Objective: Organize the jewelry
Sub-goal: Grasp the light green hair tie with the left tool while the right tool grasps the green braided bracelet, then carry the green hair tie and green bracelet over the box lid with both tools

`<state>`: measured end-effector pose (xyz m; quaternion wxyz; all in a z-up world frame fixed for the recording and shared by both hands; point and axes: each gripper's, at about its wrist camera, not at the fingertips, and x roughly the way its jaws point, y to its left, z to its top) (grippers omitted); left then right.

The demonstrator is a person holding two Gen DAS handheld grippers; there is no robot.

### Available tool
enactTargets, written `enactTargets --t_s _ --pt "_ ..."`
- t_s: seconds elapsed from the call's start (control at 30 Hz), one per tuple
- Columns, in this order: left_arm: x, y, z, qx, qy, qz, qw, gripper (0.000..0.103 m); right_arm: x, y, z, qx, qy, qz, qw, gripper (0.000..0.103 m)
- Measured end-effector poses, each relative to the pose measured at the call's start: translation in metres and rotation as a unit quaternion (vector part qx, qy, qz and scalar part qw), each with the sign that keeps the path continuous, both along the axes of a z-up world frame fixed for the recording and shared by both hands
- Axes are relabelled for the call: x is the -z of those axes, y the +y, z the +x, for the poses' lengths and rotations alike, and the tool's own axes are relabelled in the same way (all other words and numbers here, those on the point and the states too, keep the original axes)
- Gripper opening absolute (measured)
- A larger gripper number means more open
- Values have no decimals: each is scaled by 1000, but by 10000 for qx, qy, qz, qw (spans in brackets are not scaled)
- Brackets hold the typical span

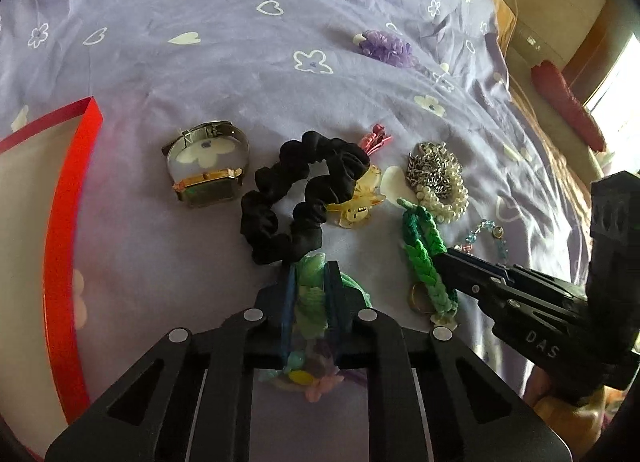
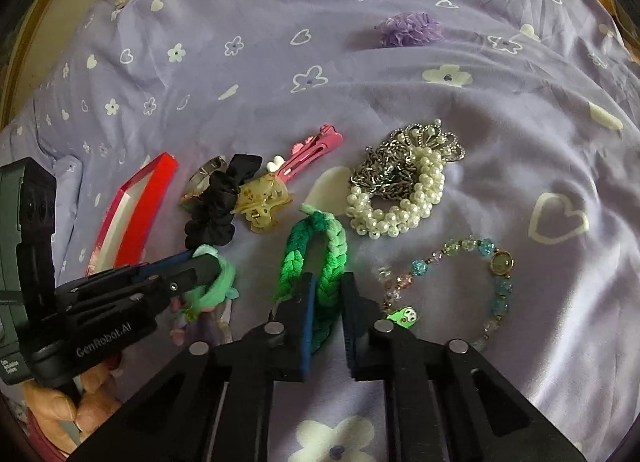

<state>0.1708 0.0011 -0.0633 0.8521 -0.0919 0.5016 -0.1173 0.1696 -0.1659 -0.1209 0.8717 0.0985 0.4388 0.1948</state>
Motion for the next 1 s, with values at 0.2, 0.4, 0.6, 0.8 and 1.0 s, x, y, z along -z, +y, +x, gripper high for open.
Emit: enactTargets --t_s 0.2,0.4,0.6,0.8,1.0 --pt "-14 17 -14 -131 -171 -222 9995 12 -13 -1 -10 -5 -171 129 9998 10" --pt "-33 37 -36 -303 -390 -397 9980 12 -26 5 -25 -130 -302 292 9990 10" --pt "-47 62 -62 -597 -579 -360 9959 12 -38 30 -38 -420 -336 490 9973 10" --pt "-51 101 -86 -967 -654 -364 9925 12 -43 64 -50 -747 -389 635 9944 10" --pt "-51 141 -107 -1354 -709 -348 9876 12 -45 103 -61 -1096 -415 673 9908 10"
